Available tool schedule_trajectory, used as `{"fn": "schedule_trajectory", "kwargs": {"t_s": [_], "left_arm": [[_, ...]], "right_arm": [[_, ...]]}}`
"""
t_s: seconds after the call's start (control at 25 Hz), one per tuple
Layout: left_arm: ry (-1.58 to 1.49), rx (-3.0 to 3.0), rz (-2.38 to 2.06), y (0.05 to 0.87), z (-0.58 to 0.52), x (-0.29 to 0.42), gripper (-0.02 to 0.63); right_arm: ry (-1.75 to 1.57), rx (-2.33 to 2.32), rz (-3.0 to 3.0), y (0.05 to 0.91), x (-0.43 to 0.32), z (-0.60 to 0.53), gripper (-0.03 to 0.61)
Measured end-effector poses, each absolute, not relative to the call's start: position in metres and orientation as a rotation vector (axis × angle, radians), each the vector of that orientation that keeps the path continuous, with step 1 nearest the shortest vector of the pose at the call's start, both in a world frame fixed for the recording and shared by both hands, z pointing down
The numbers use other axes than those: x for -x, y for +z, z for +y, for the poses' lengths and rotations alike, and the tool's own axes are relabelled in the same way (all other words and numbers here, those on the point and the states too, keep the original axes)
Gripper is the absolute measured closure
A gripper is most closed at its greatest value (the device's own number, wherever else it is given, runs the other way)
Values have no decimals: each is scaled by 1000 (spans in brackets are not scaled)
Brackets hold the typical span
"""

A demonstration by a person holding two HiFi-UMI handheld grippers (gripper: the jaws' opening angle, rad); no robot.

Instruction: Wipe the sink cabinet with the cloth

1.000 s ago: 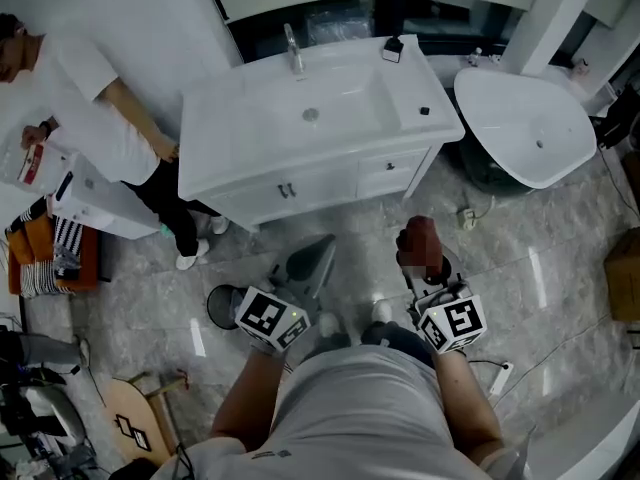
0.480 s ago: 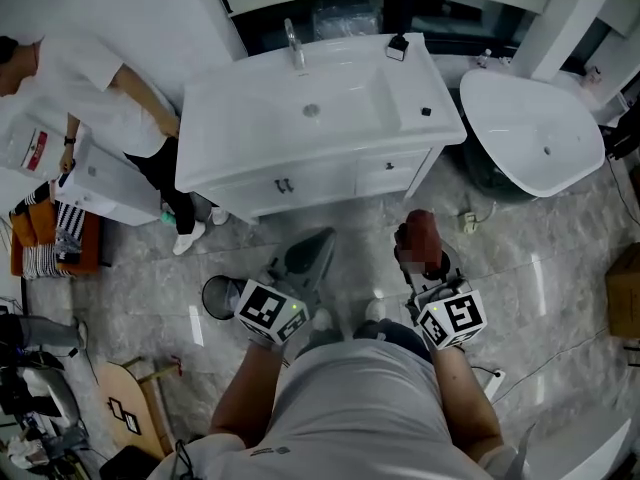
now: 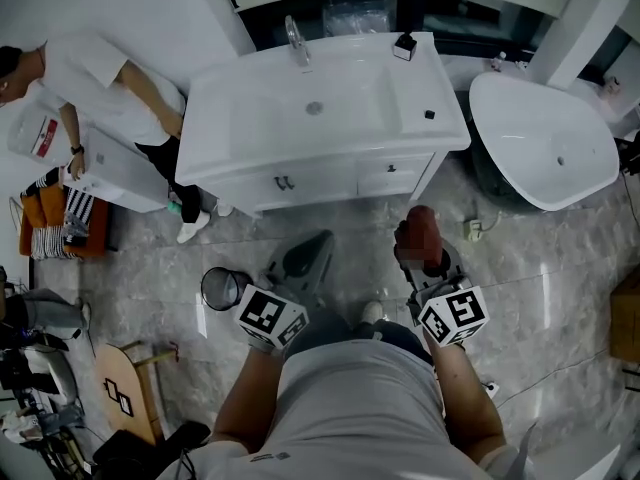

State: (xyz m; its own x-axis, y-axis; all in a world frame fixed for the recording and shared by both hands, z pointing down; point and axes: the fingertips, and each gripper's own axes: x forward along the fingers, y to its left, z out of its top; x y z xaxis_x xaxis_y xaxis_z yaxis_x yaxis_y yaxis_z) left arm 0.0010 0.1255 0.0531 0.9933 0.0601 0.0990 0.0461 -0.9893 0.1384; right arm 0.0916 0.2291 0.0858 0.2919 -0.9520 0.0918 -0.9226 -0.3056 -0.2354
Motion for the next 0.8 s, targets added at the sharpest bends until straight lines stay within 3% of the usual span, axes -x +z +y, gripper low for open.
{"fn": "schedule_trajectory", "kwargs": {"t_s": [0.8], "left_arm": [[172,-2941,85,77,21,-46,603]], "right_arm": [[-439,2418,1792,108,-128,124,457]]}}
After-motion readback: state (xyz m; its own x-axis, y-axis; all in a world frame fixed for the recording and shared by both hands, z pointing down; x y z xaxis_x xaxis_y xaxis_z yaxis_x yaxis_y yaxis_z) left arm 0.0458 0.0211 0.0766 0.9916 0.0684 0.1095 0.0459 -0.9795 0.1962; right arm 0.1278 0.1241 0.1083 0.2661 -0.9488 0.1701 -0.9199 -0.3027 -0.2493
